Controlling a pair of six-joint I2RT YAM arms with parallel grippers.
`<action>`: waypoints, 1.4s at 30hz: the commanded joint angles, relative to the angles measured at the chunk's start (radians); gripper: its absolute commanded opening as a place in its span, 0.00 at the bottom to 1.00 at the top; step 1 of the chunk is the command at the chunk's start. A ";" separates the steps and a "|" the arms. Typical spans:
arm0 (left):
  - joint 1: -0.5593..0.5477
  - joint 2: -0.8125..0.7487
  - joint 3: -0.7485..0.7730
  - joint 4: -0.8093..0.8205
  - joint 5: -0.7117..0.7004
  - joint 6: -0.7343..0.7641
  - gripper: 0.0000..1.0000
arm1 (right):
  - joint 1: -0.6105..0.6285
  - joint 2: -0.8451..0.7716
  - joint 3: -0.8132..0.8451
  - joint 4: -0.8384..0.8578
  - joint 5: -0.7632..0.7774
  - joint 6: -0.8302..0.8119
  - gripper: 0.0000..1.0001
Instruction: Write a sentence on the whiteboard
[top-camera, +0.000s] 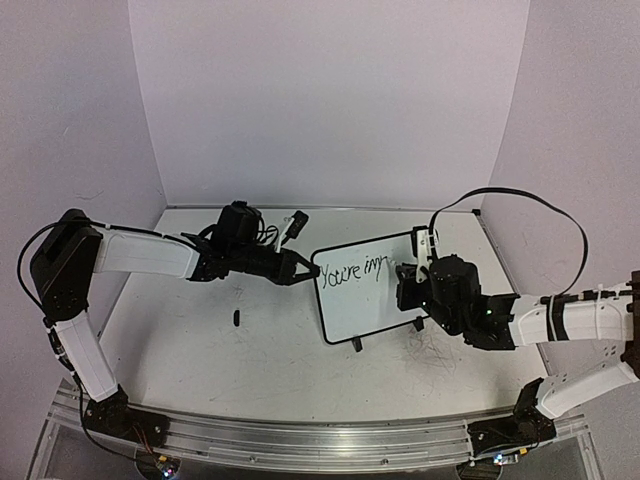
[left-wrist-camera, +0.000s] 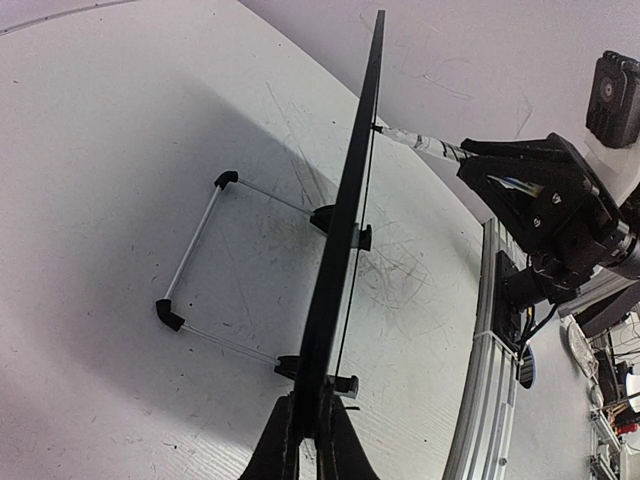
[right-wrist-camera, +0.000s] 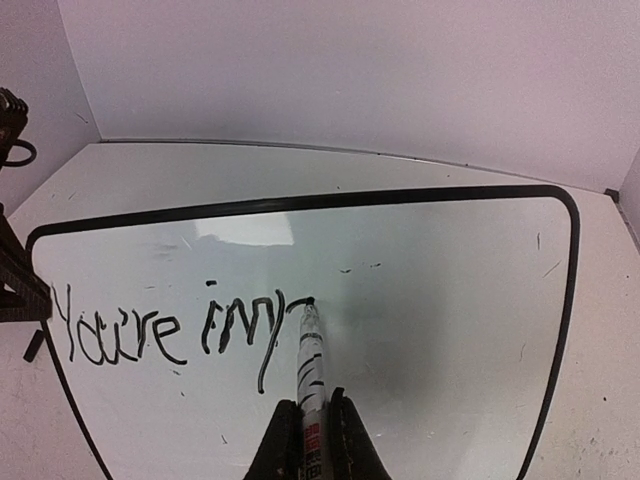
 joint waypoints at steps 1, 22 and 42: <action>0.015 -0.021 0.003 -0.050 -0.062 0.031 0.00 | -0.007 -0.021 0.007 -0.033 -0.002 0.022 0.00; 0.015 -0.018 0.003 -0.051 -0.061 0.031 0.00 | 0.002 -0.013 -0.002 -0.033 -0.065 0.047 0.00; 0.014 -0.022 0.001 -0.050 -0.059 0.031 0.00 | -0.020 -0.096 -0.039 -0.008 -0.023 0.044 0.00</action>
